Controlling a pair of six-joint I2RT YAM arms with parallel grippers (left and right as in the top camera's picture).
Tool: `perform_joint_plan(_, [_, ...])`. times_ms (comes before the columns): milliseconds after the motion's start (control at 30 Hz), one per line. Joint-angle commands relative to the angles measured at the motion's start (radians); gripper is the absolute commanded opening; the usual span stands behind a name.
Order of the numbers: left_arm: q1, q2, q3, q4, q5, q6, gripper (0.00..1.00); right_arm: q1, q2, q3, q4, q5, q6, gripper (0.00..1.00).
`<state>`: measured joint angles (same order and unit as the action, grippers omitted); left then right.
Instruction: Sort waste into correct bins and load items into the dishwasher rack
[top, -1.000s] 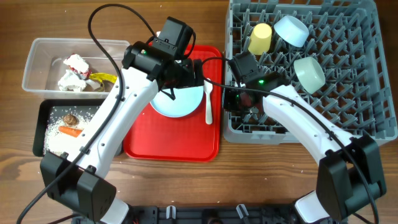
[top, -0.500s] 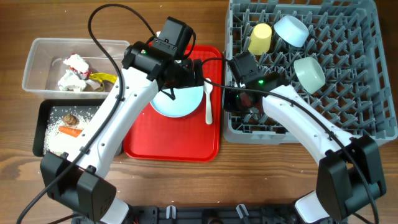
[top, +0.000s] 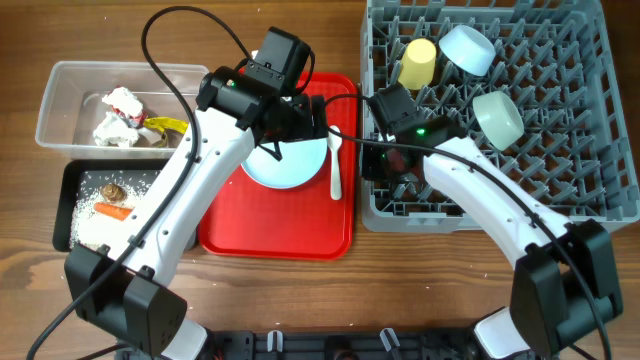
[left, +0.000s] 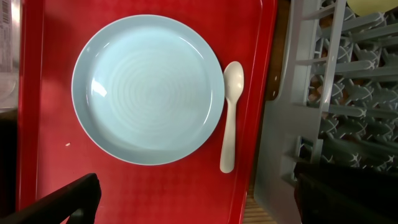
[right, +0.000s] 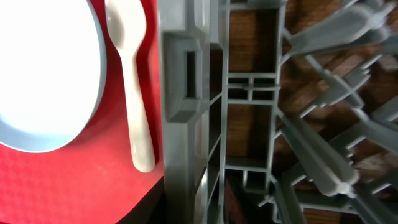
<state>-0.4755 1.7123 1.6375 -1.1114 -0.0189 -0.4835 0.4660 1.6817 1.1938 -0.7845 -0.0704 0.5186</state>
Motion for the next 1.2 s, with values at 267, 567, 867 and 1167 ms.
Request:
perform_joint_plan(267, [0.002, -0.027, 0.012, 0.022, -0.016, 0.008, 1.0, -0.005, -0.182, 0.158, -0.018, -0.111, -0.074, 0.47])
perform_joint_plan(567, [0.071, -0.048, 0.012, -0.053, -0.121, 0.019, 1.0, -0.005, -0.226, 0.156, -0.063, -0.324, -0.133, 0.99])
perform_joint_plan(867, [0.412, -0.178, 0.012, -0.111, -0.151, -0.048, 1.0, 0.119, -0.152, 0.156, -0.026, -0.156, -0.126, 0.86])
perform_joint_plan(1167, [0.559, -0.18, 0.012, -0.115, -0.147, -0.048, 1.0, 0.211, 0.035, 0.156, 0.069, 0.055, -0.082, 0.79])
